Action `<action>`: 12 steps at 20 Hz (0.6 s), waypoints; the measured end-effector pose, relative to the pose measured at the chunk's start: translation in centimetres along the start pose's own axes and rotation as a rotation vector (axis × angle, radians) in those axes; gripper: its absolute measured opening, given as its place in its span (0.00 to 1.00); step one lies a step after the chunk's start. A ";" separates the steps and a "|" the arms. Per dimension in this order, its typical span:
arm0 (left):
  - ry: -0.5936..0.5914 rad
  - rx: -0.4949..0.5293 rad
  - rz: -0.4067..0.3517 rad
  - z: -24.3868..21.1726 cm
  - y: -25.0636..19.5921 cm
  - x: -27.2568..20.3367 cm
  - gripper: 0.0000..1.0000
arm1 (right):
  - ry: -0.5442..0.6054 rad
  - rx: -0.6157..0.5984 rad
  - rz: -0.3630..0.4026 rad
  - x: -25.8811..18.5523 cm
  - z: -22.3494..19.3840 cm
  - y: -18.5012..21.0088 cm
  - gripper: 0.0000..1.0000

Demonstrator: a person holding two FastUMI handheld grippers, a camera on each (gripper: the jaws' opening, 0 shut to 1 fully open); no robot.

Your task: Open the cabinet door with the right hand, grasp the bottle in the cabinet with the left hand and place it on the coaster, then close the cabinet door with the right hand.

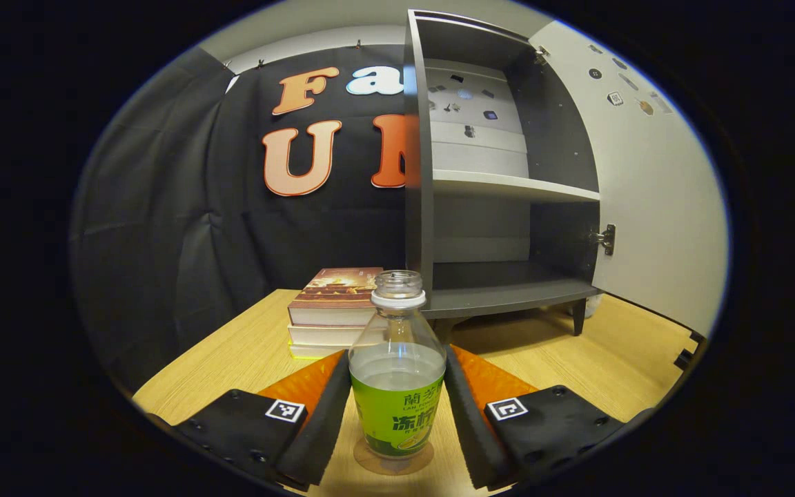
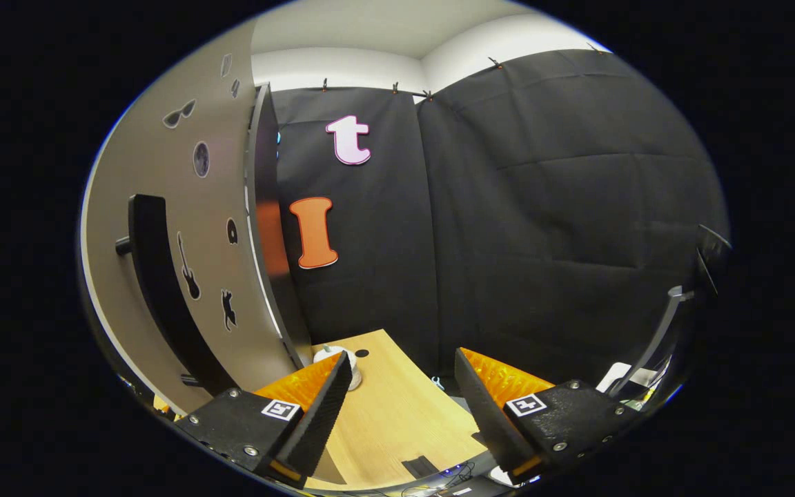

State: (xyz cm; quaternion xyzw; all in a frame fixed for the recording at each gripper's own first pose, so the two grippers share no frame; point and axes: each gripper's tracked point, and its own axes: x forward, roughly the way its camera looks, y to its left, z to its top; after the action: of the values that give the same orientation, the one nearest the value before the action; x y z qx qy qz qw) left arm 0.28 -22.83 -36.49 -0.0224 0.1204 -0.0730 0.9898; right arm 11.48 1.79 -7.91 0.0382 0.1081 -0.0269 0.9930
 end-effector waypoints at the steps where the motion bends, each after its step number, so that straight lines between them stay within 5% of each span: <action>1: 0.005 -0.011 0.007 -0.4 0.2 0.2 0.81 | 0.003 -0.004 -0.003 0.0 -0.1 -0.1 0.93; 12: 0.034 -0.034 0.017 -1.4 0.8 -1.1 0.83 | 0.025 0.011 -0.004 0.1 -0.5 -0.9 0.93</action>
State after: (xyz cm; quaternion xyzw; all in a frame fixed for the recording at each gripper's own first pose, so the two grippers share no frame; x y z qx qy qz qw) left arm -0.99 -21.89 -37.63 -0.0368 0.1386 -0.0629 0.9877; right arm 11.39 0.96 -8.47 0.0437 0.1204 -0.0292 0.9913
